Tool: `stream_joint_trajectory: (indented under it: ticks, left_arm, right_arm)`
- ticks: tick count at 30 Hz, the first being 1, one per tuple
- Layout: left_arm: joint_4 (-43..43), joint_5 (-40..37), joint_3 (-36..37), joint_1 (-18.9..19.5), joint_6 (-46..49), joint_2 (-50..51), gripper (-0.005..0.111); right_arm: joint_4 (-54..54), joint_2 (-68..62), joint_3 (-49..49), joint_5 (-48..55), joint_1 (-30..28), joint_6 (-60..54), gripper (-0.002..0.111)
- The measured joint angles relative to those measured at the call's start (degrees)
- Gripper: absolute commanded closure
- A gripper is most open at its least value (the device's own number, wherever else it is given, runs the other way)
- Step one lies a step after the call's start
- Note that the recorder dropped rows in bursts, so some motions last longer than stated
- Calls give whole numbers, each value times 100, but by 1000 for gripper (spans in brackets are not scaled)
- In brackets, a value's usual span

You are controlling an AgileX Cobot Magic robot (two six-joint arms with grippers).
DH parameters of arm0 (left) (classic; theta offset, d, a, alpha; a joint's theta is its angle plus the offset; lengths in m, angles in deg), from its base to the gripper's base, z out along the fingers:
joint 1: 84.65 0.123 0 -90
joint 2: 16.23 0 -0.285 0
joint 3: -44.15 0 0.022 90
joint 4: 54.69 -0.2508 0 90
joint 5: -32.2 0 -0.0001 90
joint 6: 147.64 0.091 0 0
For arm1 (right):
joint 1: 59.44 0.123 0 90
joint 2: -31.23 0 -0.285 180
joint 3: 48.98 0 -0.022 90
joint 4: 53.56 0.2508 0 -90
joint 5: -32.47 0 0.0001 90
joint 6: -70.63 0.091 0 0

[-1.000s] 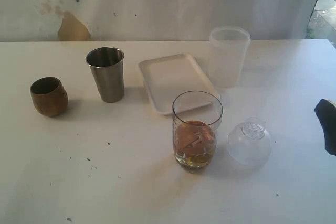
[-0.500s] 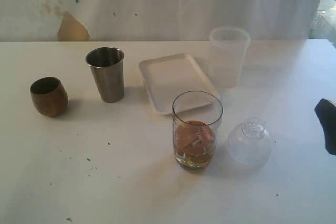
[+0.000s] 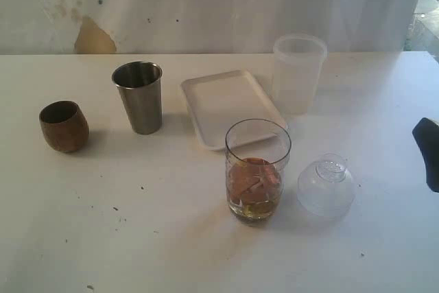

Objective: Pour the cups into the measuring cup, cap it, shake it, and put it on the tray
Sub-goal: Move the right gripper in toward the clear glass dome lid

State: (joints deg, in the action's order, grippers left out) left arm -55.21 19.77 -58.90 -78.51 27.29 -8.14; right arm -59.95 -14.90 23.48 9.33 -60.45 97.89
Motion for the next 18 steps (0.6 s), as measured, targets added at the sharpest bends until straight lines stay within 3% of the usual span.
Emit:
stream_joint_trajectory:
  ticks: [8, 18]
  left_arm:
    - [0, 0, 0, 0, 0, 0, 106]
    - [0, 0, 0, 0, 0, 0, 106]
  right_arm:
    - [-1918, -138, -399, 189, 0, 1619, 29]
    - [-4014, -1544, -1737, 906, 0, 3526, 30]
